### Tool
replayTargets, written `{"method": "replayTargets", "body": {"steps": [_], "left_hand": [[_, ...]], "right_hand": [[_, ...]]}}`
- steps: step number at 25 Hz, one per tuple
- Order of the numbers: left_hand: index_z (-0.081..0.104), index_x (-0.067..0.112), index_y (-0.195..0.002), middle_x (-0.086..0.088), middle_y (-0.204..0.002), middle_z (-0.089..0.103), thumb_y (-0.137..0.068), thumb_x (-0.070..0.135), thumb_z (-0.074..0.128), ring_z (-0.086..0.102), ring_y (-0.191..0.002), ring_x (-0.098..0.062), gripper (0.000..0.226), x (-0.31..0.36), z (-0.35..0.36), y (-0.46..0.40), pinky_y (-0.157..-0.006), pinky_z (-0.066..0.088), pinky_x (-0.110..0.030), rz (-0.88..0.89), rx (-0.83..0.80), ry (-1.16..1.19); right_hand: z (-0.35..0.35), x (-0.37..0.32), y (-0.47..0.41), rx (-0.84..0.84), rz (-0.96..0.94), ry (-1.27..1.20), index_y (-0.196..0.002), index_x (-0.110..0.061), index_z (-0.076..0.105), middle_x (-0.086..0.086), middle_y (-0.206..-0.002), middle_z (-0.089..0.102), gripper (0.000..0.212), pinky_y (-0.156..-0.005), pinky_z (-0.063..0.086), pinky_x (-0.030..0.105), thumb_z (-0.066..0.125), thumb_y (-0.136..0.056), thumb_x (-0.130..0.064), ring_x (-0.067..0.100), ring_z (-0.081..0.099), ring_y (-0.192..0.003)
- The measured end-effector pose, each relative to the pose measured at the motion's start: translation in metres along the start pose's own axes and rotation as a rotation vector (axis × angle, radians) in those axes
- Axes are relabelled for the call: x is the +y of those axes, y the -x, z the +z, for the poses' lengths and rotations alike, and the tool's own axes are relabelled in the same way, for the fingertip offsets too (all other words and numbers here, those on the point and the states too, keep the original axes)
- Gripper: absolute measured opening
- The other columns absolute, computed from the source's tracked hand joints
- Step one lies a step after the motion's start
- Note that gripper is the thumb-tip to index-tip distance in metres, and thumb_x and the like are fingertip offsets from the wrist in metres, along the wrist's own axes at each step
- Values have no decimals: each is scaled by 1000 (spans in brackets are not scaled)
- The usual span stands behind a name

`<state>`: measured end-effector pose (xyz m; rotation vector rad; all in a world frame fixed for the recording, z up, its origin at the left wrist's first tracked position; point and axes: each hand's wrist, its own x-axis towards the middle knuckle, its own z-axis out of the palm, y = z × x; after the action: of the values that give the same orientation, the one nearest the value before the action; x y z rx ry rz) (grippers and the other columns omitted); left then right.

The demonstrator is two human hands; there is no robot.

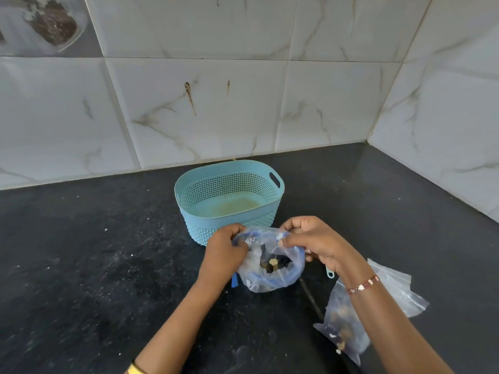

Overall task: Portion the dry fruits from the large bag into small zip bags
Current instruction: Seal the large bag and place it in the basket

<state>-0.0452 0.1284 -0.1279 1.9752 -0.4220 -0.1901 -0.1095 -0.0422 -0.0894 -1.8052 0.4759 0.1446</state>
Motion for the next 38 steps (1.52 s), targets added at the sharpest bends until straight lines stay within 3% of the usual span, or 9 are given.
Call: {"method": "replayTargets", "body": {"steps": [5,8,10,14,21,25,33,35,38], "left_hand": [[66,4,-93,-7,-90,53,-81,-3,50,47,-72,-14,22,10,2,8,-60,33,-14,161,71,-281],[67,5,-85,-6,-79,64,-81,-2,51,56,-72,-18,18,11,-5,7,-63,43,-19,-29,-124,70],[66,5,-95,-11,-84,66,-85,-3,52,60,-75,-23,19,6,-18,7,-68,50,-32,-253,-335,467],[59,4,-108,-11,-97,69,-84,-2,60,69,-82,-19,25,-2,-26,17,-71,59,-30,-299,-554,365],[63,5,-93,-7,-79,70,-82,-9,57,69,-61,-15,19,1,-19,18,-52,58,-28,-359,-289,572],[64,1,-84,-13,-72,63,-77,-11,52,62,-52,-16,18,4,-17,12,-47,55,-31,-295,-109,338],[56,19,-116,-8,-118,46,-80,-1,48,56,-81,-30,42,26,-19,14,-62,38,-32,-80,27,-683],[57,15,-110,-8,-109,50,-79,1,50,54,-74,-27,34,27,-16,12,-60,40,-32,-53,-7,-639],[60,7,-93,-3,-69,56,-81,5,58,53,-50,-14,13,13,-21,0,-46,46,-23,-235,-218,-9]], "right_hand": [[28,-5,6,504,-196,551,-80,-9,52,-2,-60,48,11,-42,31,22,61,-76,-6,11,43,-48],[32,0,8,562,-212,558,-84,-10,50,-1,-67,51,4,-44,33,21,54,-84,-9,10,47,-55],[25,4,4,537,-129,458,-82,-4,55,6,-71,58,6,-48,45,28,51,-84,-9,18,56,-58],[15,7,4,364,-1,59,-74,-1,54,15,-58,51,7,-37,40,24,55,-80,-4,19,45,-38],[-9,14,6,-200,-50,-602,-99,-4,67,11,-86,69,40,-65,54,33,76,-63,-21,20,64,-70],[-5,16,8,-179,-63,-654,-99,-1,64,11,-83,72,36,-63,58,27,74,-67,-12,16,67,-68],[28,2,17,446,-172,71,-63,-11,42,-2,-49,40,23,-36,25,15,58,-70,4,11,34,-41],[40,0,21,611,-264,398,-67,-13,39,-5,-55,39,23,-39,23,17,56,-75,0,9,33,-46],[40,-1,26,629,-269,608,-88,-14,42,-5,-61,42,15,-44,25,26,53,-81,-4,16,41,-52]]}}
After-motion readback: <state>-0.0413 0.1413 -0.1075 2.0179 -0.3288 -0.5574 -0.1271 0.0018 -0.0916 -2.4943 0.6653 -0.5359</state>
